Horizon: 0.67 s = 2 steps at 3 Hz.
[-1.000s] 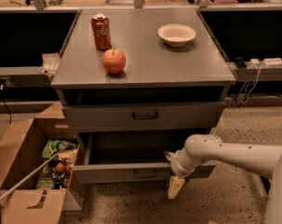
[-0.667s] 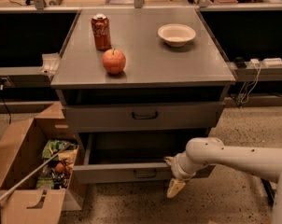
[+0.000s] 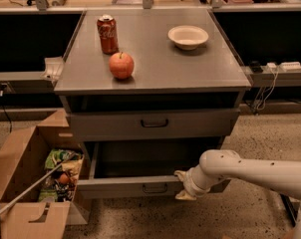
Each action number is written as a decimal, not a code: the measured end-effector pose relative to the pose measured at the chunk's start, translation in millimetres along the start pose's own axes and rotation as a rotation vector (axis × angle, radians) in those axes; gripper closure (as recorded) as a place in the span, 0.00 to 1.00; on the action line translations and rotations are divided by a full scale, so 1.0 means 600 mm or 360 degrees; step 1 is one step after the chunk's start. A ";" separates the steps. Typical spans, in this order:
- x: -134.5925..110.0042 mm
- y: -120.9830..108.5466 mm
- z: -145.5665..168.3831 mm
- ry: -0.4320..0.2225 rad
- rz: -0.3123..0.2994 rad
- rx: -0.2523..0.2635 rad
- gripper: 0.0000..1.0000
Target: Open middle drawer
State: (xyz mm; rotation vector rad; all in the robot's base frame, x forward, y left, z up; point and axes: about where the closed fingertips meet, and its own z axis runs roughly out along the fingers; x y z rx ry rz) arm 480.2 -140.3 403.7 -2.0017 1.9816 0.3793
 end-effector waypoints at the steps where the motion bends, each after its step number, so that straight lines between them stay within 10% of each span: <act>1: -0.002 -0.001 -0.005 0.0000 0.0000 0.0000 0.89; 2: -0.008 -0.003 -0.013 -0.0012 -0.0007 0.0013 1.00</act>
Offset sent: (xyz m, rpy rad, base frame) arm -0.0793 -0.0169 0.0161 0.0473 0.0139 -0.0140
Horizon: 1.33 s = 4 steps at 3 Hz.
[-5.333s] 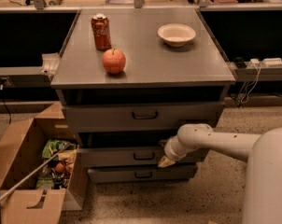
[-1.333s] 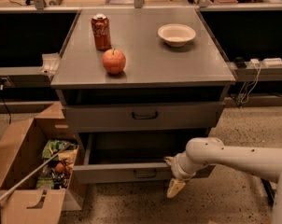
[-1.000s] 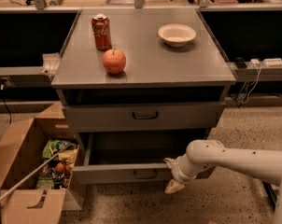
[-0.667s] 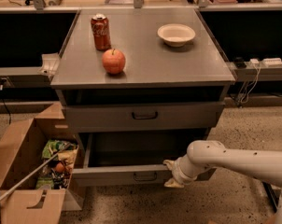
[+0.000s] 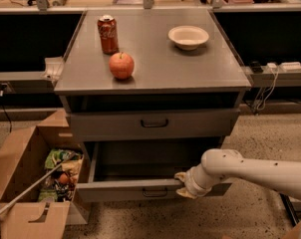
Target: Open middle drawer
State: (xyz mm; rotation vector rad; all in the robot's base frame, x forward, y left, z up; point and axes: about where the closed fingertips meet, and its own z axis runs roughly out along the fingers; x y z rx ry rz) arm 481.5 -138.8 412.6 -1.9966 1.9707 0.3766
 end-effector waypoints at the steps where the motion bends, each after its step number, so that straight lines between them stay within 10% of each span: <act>1: -0.003 -0.003 -0.006 0.0000 0.0000 0.0000 1.00; 4: -0.009 0.027 -0.009 -0.0033 -0.0011 -0.0042 1.00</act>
Offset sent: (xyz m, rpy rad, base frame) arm -0.0820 -0.0048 0.0045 0.0550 0.0535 0.0384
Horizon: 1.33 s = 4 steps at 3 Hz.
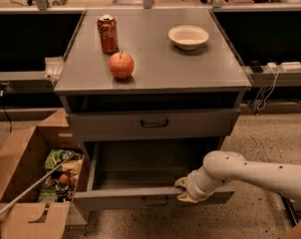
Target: Open middle drawer
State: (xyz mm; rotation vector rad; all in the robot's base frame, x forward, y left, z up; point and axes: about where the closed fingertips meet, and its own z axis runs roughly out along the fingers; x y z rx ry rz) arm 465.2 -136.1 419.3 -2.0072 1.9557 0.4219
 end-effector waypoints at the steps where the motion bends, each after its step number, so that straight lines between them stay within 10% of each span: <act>1: -0.001 0.000 -0.003 0.0000 0.0000 -0.0001 1.00; 4: 0.002 0.052 0.010 -0.0048 0.0012 -0.0099 1.00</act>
Offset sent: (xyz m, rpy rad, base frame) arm -0.1002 0.0012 -0.0247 0.0829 0.1717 0.0604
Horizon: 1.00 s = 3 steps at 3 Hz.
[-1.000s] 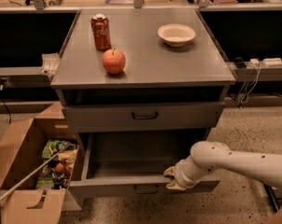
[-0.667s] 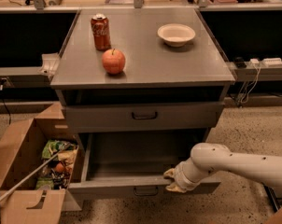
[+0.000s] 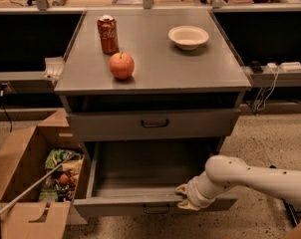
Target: Open middle drawer
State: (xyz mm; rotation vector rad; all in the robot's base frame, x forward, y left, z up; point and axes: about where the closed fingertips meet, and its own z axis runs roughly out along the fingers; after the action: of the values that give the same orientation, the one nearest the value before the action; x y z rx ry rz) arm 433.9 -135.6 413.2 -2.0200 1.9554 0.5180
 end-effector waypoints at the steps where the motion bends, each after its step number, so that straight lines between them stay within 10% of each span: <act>1: 0.001 0.005 0.002 -0.0007 0.0002 -0.0015 1.00; 3: 0.001 0.006 0.002 -0.0007 0.0002 -0.0015 0.58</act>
Offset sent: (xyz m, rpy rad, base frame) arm -0.0033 0.0001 -0.0012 0.0043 0.0093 0.0028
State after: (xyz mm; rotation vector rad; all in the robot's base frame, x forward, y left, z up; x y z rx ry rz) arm 430.5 -135.5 412.2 -2.0216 1.9554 0.5329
